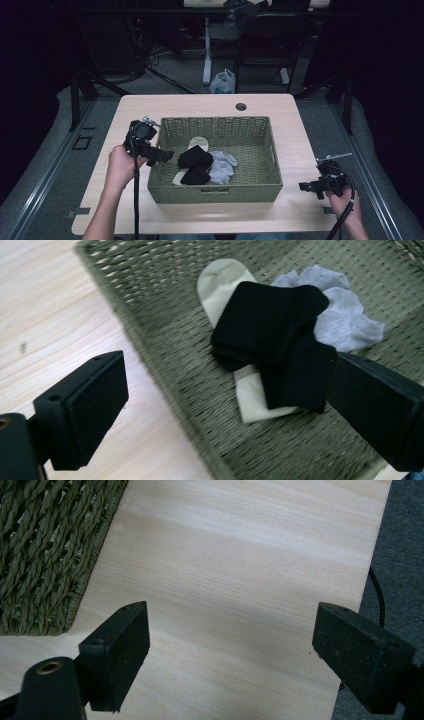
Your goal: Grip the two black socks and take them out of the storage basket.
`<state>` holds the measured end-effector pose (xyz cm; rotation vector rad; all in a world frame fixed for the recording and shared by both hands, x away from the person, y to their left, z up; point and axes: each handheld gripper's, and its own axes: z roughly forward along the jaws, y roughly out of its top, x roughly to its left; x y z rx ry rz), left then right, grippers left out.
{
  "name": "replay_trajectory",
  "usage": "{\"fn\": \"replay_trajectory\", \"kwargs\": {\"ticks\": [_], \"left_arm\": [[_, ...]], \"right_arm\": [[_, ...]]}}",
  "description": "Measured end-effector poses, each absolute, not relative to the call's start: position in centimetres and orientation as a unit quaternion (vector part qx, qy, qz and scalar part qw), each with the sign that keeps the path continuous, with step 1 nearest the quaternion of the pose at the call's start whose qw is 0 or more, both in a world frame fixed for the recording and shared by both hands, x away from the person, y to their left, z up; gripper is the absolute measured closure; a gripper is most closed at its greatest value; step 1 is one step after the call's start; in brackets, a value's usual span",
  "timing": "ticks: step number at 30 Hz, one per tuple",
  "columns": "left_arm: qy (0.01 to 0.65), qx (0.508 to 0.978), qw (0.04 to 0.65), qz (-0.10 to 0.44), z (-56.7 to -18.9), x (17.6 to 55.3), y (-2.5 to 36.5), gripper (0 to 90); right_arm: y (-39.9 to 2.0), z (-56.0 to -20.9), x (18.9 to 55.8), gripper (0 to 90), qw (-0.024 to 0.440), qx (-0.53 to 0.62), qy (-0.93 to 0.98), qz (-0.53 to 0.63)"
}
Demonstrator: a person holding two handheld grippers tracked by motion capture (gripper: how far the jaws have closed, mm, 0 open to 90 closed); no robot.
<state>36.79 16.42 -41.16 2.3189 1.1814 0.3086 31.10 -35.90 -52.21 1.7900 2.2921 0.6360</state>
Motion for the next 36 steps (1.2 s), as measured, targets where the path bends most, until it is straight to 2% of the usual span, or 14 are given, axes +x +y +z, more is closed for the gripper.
{"fn": "replay_trajectory", "kwargs": {"ticks": [10, 13, 14, 17, 28, 36], "left_arm": [[0.415, 0.876, 0.232, 0.084, -42.8, 38.9, 13.3, 4.1], [0.414, 0.878, 0.225, 0.082, -43.1, 39.2, 12.9, 6.9], [0.41, 0.882, 0.221, 0.078, -43.3, 39.3, 12.7, 11.7], [0.405, 0.887, 0.212, 0.068, -44.1, 39.8, 11.8, 14.9], [0.396, 0.902, 0.169, 0.03, -47.3, 41.3, 9.7, 17.1], [0.401, 0.906, 0.133, 0.028, -49.0, 41.8, 8.9, 27.7]], "right_arm": [[-35.8, -52.2, 31.1, 14.9, 0.08, 0.599, 0.767, 0.217], [-35.8, -52.2, 31.1, 14.9, 0.079, 0.598, 0.768, 0.217], [-35.8, -52.2, 31.1, 14.9, 0.078, 0.598, 0.768, 0.217], [-35.7, -52.3, 31.1, 14.9, 0.076, 0.597, 0.769, 0.217], [-35.8, -52.3, 31.2, 14.9, 0.076, 0.596, 0.769, 0.217], [-35.8, -52.2, 31.2, 14.9, 0.076, 0.596, 0.77, 0.216]]}}
